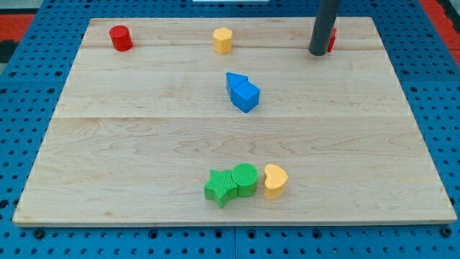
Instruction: Slightly push the blue cube along with blue triangle towards center of the board
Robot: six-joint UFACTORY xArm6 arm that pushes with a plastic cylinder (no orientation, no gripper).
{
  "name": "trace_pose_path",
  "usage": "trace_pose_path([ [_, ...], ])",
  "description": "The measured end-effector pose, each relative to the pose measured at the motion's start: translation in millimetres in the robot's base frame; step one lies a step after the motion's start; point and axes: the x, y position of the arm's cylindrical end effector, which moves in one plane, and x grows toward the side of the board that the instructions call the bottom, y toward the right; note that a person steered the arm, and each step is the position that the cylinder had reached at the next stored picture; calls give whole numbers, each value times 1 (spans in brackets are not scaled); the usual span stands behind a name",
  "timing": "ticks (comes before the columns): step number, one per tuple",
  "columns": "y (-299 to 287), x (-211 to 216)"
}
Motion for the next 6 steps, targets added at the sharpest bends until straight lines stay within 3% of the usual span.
trace_pose_path([
  [2,-8,27],
  [3,-17,65],
  [5,-53,117],
  [6,-107,123],
])
